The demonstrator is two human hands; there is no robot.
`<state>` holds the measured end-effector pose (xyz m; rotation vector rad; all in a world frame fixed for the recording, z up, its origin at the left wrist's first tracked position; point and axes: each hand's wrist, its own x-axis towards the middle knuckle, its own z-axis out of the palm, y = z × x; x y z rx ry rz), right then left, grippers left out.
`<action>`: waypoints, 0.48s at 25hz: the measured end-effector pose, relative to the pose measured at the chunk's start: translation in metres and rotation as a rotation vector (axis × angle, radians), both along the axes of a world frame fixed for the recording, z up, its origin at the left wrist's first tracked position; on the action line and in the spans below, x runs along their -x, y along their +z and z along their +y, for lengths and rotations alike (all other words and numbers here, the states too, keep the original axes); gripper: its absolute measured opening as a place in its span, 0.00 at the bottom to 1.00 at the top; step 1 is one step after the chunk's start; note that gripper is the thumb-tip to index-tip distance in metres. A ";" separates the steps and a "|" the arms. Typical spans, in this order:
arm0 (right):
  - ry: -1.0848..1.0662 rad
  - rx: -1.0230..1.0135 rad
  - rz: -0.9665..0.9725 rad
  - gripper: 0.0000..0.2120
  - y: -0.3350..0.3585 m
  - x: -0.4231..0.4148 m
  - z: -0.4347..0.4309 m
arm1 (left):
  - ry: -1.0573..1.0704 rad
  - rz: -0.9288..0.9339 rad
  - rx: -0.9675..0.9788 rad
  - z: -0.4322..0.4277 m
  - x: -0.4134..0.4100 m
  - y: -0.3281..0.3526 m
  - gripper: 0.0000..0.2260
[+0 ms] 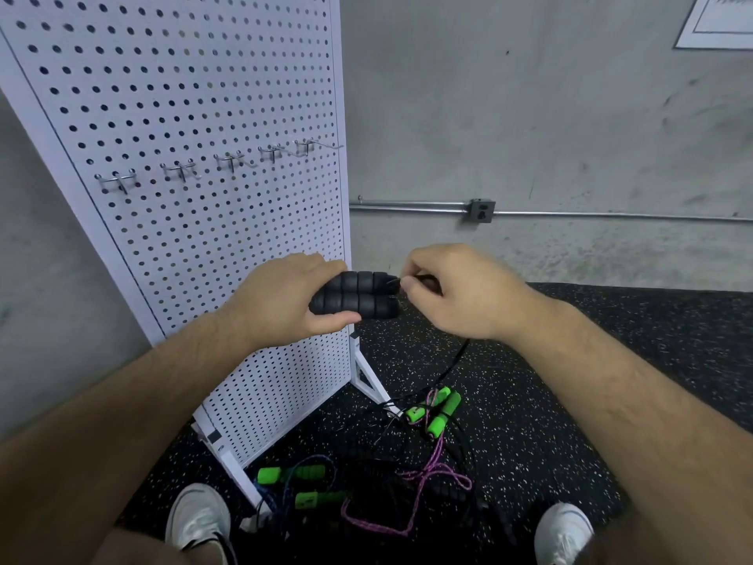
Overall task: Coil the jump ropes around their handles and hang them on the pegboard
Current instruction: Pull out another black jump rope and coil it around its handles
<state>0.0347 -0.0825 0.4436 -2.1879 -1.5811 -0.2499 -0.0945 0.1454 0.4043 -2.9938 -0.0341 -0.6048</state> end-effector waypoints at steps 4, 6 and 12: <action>0.050 -0.053 -0.099 0.09 0.000 -0.013 -0.001 | 0.013 0.048 0.102 -0.007 -0.002 -0.001 0.31; 0.063 -0.049 -0.083 0.10 -0.003 -0.021 0.001 | -0.020 0.057 0.116 -0.013 -0.001 0.000 0.22; 0.060 -0.146 0.375 0.06 -0.011 -0.051 0.008 | -0.158 0.009 0.180 -0.030 0.001 -0.002 0.23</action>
